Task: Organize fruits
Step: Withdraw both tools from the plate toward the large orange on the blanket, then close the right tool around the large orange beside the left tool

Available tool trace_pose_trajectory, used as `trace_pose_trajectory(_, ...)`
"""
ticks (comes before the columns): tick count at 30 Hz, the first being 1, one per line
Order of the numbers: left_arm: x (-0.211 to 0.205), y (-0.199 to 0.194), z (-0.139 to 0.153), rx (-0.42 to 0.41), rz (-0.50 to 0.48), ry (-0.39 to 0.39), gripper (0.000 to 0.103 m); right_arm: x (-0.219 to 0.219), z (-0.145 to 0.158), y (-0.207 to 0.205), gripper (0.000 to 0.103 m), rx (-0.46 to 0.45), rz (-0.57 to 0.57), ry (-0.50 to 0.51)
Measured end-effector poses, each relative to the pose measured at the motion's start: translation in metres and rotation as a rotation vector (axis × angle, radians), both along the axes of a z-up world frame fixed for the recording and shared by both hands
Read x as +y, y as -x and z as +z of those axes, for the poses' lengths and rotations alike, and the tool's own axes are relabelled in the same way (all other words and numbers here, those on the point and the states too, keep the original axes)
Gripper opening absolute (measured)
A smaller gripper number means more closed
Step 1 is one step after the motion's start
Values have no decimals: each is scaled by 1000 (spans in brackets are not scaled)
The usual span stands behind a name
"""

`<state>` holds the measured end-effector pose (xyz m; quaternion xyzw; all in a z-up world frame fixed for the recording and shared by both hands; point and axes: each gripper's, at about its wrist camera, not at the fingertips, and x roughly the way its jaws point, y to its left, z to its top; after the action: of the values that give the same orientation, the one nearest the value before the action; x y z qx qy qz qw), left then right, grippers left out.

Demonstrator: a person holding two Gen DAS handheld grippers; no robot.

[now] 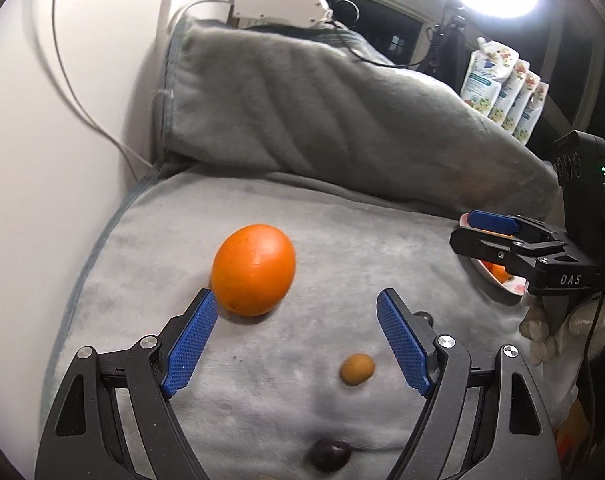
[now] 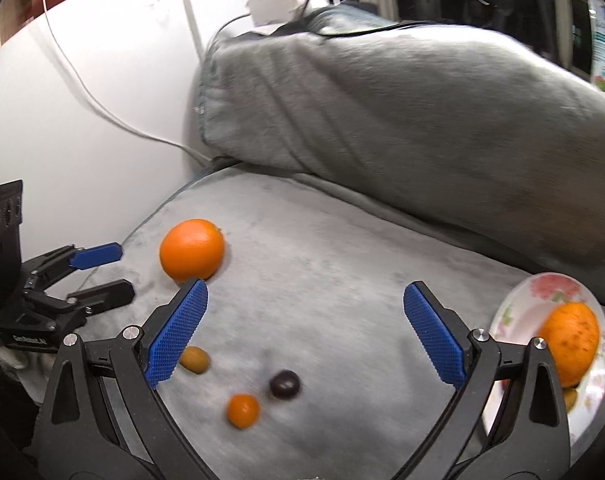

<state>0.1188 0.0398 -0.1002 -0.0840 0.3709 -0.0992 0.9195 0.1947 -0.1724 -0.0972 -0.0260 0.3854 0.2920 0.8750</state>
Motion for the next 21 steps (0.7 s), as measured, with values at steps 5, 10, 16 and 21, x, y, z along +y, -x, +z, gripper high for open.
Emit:
trace_pose_trajectory(5, 13, -11, -13, 33, 19, 39, 81, 23, -6, -9, 100, 29, 42, -10)
trace_pose_trajectory(10, 24, -18, -23, 56, 29, 70, 81, 43, -12, -18, 100, 64, 75, -36)
trace_pose_trajectory(16, 30, -27, -33, 82, 19, 92, 73, 61, -24, -29, 99, 140, 101, -91)
trace_pose_trajectory(21, 35, -34, -41, 106, 14, 133, 68, 75, -31, -38, 92, 193, 123, -125)
